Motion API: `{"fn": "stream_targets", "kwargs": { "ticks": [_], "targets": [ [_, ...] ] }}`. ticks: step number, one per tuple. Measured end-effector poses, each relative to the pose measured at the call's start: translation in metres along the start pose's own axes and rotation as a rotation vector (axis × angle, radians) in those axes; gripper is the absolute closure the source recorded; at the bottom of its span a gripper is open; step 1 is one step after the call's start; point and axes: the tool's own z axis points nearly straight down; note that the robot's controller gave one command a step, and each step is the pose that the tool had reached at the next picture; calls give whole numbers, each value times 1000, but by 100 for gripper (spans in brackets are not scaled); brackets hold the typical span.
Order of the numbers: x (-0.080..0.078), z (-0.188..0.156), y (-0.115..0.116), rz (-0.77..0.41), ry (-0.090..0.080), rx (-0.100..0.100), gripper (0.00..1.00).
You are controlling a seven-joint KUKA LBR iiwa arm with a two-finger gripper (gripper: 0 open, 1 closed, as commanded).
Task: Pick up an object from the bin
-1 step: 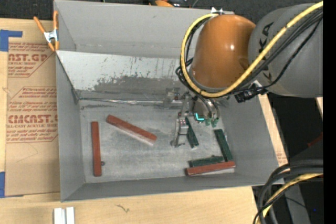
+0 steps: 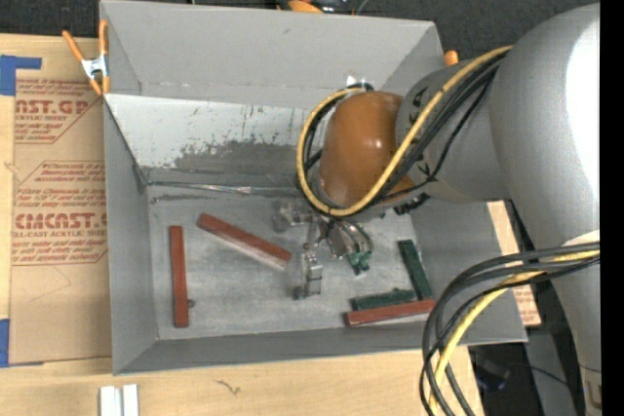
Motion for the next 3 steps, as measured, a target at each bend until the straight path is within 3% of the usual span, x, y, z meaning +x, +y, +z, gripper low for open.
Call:
{"fn": "stream_targets", "kwargs": {
  "ticks": [1, 2, 3],
  "targets": [
    [-46, -5, 88, -8, -11, -5, 0],
    [-44, -5, 83, -2, -7, -1, 100],
    [-17, -103, 93, -254, -12, 1, 100]
  ]
}}
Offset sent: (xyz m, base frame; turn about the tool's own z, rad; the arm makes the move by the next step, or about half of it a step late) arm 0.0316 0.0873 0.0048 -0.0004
